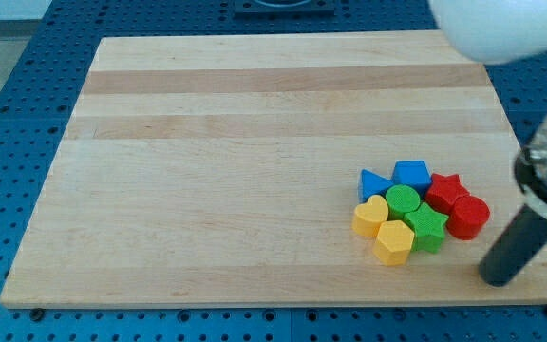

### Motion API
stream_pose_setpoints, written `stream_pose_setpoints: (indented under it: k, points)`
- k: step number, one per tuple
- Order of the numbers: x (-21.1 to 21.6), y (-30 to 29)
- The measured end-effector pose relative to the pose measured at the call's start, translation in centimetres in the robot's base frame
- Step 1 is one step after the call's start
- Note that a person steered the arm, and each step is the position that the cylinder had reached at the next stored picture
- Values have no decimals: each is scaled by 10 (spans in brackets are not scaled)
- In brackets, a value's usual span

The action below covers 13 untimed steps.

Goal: Push the red circle towards the bottom left corner of the board

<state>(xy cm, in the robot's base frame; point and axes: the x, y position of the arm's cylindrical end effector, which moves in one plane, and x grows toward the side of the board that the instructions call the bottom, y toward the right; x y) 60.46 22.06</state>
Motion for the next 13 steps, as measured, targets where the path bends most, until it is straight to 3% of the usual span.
stream_pose_setpoints:
  k: [2, 4, 5, 6, 7, 9, 11, 12, 13]
  points:
    - [-62, -7]
    - [-123, -99]
    - [-128, -115]
    - [-118, -83]
    - [-118, -105]
    - [-118, -235]
    - [-118, -171]
    - [-130, -173]
    - [-160, -218]
